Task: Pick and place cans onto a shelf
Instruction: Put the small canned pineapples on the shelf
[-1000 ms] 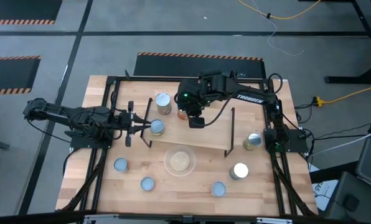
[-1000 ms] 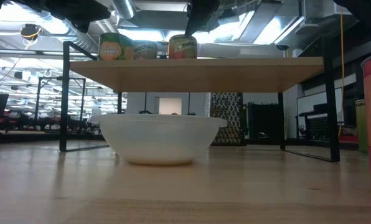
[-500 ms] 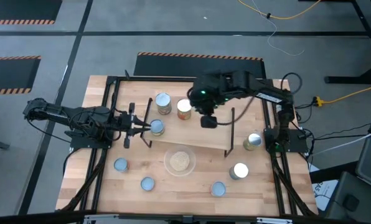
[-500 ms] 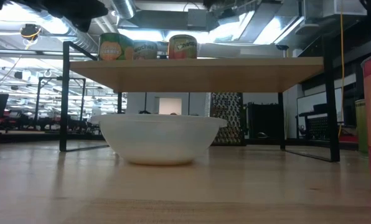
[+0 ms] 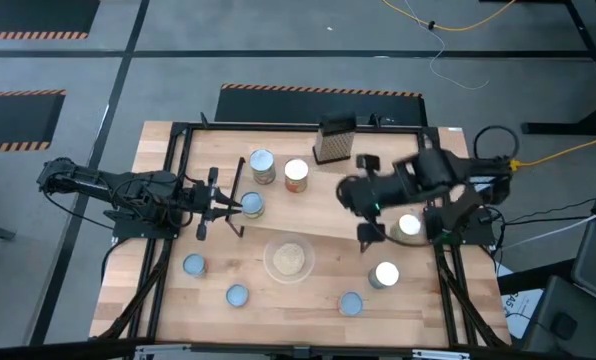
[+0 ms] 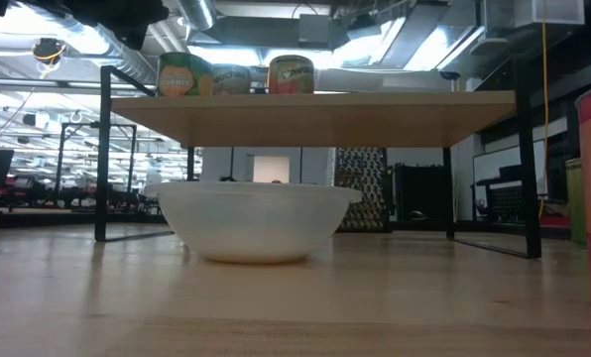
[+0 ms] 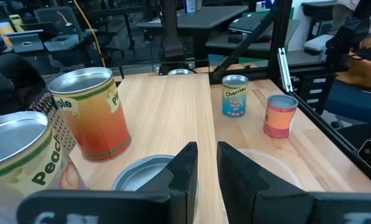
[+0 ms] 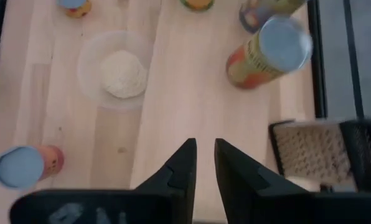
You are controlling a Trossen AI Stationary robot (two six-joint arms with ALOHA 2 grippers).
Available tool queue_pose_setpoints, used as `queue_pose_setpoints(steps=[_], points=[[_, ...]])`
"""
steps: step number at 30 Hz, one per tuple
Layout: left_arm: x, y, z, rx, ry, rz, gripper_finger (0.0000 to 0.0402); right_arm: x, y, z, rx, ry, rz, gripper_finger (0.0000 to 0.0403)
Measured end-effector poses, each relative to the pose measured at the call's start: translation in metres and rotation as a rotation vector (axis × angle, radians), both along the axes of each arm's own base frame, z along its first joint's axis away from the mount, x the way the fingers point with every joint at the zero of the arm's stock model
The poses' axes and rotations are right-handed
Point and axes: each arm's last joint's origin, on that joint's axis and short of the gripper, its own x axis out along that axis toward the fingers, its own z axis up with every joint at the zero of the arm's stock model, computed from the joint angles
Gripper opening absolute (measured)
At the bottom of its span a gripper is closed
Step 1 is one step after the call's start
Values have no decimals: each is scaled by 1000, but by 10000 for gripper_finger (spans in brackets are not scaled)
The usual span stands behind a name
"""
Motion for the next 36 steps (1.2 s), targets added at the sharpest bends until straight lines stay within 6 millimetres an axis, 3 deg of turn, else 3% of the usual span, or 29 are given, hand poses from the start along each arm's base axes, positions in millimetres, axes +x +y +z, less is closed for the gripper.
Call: queue_pose_setpoints(steps=[14, 27, 36], points=[[0, 0, 0, -1, -3, 0, 55, -53, 49, -66, 109, -46, -128, 62], [0, 0, 0, -6, -3, -6, 55, -75, 82, -116, 188, 90, -76, 62], [0, 0, 0, -8, -2, -6, 55, -85, 91, -144, 185, 151, -107, 62]])
